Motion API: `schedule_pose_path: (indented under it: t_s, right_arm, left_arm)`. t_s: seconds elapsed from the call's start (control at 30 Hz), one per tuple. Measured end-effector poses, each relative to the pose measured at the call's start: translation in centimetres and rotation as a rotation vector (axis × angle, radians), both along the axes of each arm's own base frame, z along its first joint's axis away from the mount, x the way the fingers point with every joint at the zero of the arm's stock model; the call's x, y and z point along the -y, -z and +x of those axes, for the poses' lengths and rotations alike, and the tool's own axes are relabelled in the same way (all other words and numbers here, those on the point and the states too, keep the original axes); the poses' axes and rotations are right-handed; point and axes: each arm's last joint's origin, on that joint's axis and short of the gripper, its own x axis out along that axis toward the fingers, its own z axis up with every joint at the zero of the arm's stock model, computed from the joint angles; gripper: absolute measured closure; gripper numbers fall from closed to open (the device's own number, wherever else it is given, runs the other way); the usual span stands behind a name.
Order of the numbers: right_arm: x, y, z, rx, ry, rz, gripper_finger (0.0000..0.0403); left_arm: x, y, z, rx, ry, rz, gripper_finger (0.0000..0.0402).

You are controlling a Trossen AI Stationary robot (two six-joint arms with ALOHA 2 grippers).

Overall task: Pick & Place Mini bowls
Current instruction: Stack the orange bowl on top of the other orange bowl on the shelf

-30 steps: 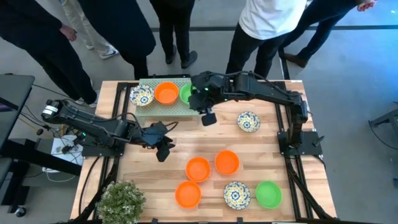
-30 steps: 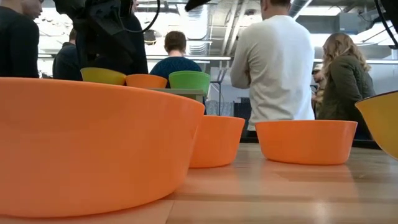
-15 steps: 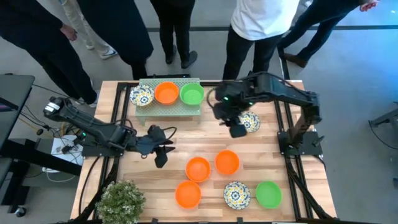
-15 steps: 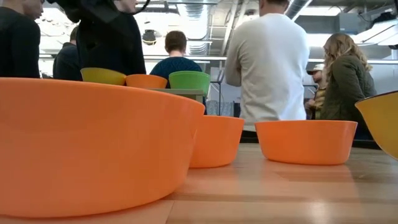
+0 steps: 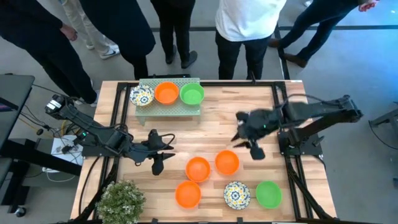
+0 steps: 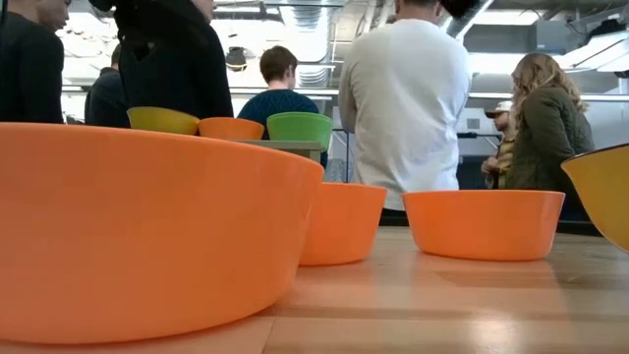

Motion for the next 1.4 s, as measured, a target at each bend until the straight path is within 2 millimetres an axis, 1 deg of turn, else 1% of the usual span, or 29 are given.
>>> schedule_pose_path:
  t_s: [0.17, 0.27, 0.4, 0.47, 0.6, 0.7, 0.8, 0.87, 1.0, 1.1, 1.17, 1.27, 1.4]
  right_arm:
    - [-2.4, 6.0, -0.4, 0.058, -0.017, 0.1, 0.0291]
    - [-3.7, 8.8, -0.3, 0.09, -0.021, 0.164, 0.0291]
    - [-4.8, 11.5, -0.1, 0.132, 0.007, 0.177, 0.0291]
    - [-5.3, 12.2, 0.2, 0.137, 0.015, 0.162, 0.0291]
    - [-5.8, 13.6, 0.9, 0.1, 0.013, 0.142, 0.0291]
    - [-5.7, 14.0, 1.3, 0.094, 0.023, 0.141, 0.0291]
    - [-5.3, 14.0, 1.5, 0.091, 0.048, 0.15, 0.0291]
    - [-5.0, 13.9, 1.6, 0.094, 0.071, 0.17, 0.0291]
    - [-4.7, 13.3, 1.4, 0.111, 0.072, 0.176, 0.0291]
    - [-4.7, 12.8, 1.2, 0.143, 0.045, 0.161, 0.0291]
    - [-4.6, 12.4, 1.0, 0.167, 0.025, 0.146, 0.0291]
    - [-4.5, 11.8, 0.7, 0.203, -0.002, 0.12, 0.0291]
    - [-4.3, 11.1, 0.4, 0.239, -0.024, 0.099, 0.0291]
  left_arm:
    - [0.5, 0.2, 0.0, 0.06, 0.019, -0.042, 0.0266]
    - [0.9, 0.7, 0.0, 0.087, 0.076, -0.094, 0.0266]
    - [1.2, 1.7, -0.1, 0.079, 0.148, -0.139, 0.0266]
    - [1.3, 2.1, -0.1, 0.069, 0.17, -0.148, 0.0266]
    - [2.1, 3.0, 0.7, 0.062, 0.274, -0.177, 0.0266]
    - [2.8, 4.0, 1.5, 0.044, 0.319, -0.211, 0.0266]
    - [3.5, 5.0, 2.7, -0.023, 0.329, -0.272, 0.0266]
    - [4.2, 5.2, 3.5, -0.05, 0.353, -0.291, 0.0266]
    - [5.2, 4.9, 4.8, -0.089, 0.4, -0.314, 0.0266]
    - [5.4, 4.6, 5.4, -0.147, 0.376, -0.31, 0.0266]
    - [5.5, 4.7, 5.7, -0.202, 0.349, -0.312, 0.0266]
    - [5.7, 5.6, 6.1, -0.271, 0.316, -0.311, 0.0266]
    - [5.9, 7.2, 6.5, -0.313, 0.284, -0.279, 0.0266]
